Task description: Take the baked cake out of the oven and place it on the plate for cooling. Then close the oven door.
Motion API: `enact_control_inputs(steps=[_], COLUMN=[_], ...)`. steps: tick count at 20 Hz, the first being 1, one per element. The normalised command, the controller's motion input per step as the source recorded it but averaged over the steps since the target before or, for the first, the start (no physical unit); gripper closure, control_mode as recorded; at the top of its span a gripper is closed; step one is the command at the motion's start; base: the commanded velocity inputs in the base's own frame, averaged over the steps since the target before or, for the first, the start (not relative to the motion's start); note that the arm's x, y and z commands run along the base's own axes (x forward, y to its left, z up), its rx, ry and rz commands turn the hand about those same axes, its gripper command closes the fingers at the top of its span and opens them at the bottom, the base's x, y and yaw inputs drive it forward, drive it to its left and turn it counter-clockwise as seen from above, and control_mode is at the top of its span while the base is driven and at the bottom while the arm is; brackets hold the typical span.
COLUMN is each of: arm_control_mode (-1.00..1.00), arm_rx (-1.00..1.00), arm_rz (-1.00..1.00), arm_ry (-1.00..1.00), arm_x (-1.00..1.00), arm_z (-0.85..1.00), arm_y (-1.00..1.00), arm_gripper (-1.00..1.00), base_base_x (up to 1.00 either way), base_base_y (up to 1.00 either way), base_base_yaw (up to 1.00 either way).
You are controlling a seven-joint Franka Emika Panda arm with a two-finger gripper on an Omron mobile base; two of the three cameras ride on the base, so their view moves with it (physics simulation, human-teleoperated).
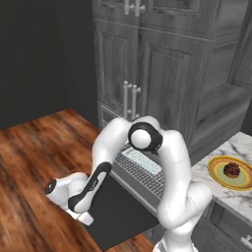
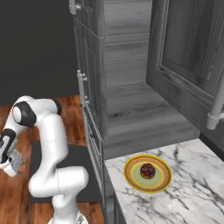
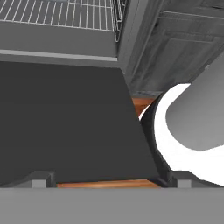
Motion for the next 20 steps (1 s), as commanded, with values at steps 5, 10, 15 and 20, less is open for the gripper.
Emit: enact_control_inputs(steps=[5, 10, 15, 20], arm_control_mode=[-1.00, -1.00, -1.00, -1.00], arm_rx=[0.00, 0.00, -0.06, -0.08], arm_rz=[0.06, 0.02, 0.00, 0.00], arm_ry=[-0.01, -0.02, -0.04, -0.06], arm_x=[-0.12, 0.00, 0.04, 0.03], arm_z=[-0.27, -0.51, -0.69, -0.67], arm_y=[0.91, 0.59, 0.10, 0.00], arm_gripper=[-1.00, -1.00, -1.00, -1.00], base_base_x=[0.00, 0.00, 0.00, 0.00], base_base_y=[0.00, 0.00, 0.00, 0.00], base_base_yaw=[0.00, 0.00, 0.00, 0.00])
